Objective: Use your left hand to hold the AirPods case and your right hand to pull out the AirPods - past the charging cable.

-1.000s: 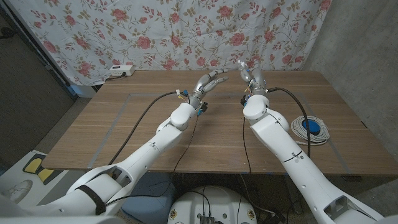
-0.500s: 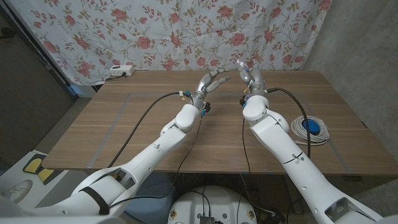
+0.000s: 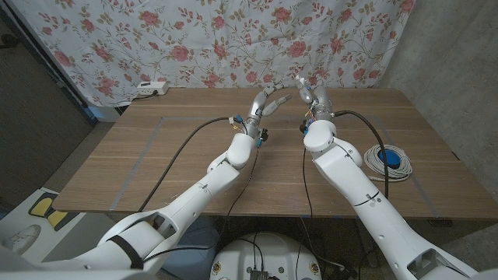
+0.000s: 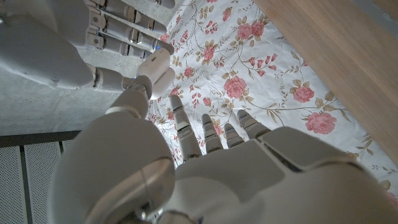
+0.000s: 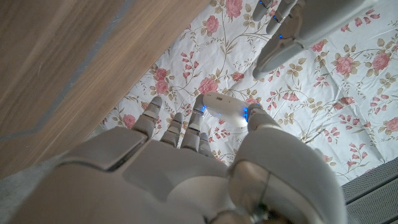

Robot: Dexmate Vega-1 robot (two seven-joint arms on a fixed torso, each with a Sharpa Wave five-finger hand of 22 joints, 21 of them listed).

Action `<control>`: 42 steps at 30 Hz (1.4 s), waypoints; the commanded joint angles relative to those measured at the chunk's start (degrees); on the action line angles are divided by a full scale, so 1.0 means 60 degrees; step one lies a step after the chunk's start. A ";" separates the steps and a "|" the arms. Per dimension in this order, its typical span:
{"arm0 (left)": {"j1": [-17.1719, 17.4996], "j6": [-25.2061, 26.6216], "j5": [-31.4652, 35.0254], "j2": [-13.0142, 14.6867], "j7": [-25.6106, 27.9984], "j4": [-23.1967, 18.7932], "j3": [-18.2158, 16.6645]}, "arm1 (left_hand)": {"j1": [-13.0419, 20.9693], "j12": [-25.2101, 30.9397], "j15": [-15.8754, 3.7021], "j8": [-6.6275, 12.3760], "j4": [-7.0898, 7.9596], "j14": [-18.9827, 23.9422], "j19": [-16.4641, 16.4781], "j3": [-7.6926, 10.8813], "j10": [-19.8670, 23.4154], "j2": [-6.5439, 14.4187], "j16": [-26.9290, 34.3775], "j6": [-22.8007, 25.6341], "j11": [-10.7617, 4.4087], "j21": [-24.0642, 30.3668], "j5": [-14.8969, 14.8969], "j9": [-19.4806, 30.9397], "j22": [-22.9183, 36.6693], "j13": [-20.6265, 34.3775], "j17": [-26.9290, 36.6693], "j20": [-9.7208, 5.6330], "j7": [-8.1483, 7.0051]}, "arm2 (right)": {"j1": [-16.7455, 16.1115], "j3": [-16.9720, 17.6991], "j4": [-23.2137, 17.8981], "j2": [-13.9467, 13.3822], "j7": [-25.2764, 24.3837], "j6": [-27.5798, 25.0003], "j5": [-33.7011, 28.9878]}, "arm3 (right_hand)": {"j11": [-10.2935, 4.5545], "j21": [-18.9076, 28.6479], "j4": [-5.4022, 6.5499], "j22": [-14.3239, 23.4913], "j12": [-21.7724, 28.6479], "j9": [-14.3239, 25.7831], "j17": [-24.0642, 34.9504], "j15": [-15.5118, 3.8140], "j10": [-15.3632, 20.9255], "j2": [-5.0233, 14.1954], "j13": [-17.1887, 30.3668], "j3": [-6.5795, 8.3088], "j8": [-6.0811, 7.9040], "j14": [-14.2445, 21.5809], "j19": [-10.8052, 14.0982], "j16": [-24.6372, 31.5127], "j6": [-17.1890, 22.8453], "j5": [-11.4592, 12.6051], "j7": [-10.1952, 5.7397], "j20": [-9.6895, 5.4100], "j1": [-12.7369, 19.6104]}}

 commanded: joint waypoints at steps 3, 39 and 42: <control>-0.0104 -0.0314 0.1863 -0.0361 0.1984 0.0591 0.0246 | 0.0202 0.0102 -0.0095 -0.0021 0.0032 0.0167 0.0181 -0.0118 0.0222 -0.0022 0.0050 0.0139 -0.0049 0.0092 0.0097 0.0042 0.0031 -0.0002 0.0028 -0.0008 0.0012 | -0.0085 0.0048 -0.0150 -0.0057 0.0081 -0.0004 0.0103 | -0.0055 0.0055 -0.0029 0.0030 0.0093 0.0028 0.0046 -0.0037 -0.0024 0.0105 0.0047 -0.0020 0.0009 0.0000 -0.0036 -0.0027 0.0055 0.0065 0.0004 0.0092 -0.0027; -0.0516 -0.0581 0.1645 -0.0778 0.2414 0.1539 0.0541 | 0.0410 0.0158 -0.0203 -0.0100 0.0183 0.0411 0.0346 -0.0470 0.0502 0.0079 0.0030 0.0396 -0.0101 0.0064 0.0128 0.0055 0.0037 -0.0021 0.0032 -0.0126 0.0133 | -0.0143 -0.0001 -0.0307 -0.0233 0.0335 0.0167 0.0314 | -0.0020 0.0053 -0.0057 0.0031 0.0168 0.0028 0.0069 -0.0045 -0.0061 0.0109 0.0032 -0.0041 0.0013 -0.0017 -0.0051 -0.0029 0.0080 0.0072 0.0008 0.0098 -0.0042; -0.0566 -0.0727 0.1673 -0.0767 0.2414 0.1619 0.0596 | 0.0450 0.0149 -0.0189 -0.0149 0.0178 0.0398 0.0338 -0.0490 0.0497 0.0097 0.0016 0.0315 -0.0115 0.0055 0.0129 0.0055 0.0037 -0.0024 0.0032 -0.0101 0.0132 | -0.0120 -0.0059 -0.0321 -0.0250 0.0384 0.0154 0.0307 | -0.0011 0.0056 -0.0061 0.0031 0.0175 0.0028 0.0072 -0.0097 -0.0063 0.0108 0.0028 -0.0044 0.0014 -0.0030 -0.0046 -0.0034 0.0084 0.0073 0.0005 0.0100 -0.0044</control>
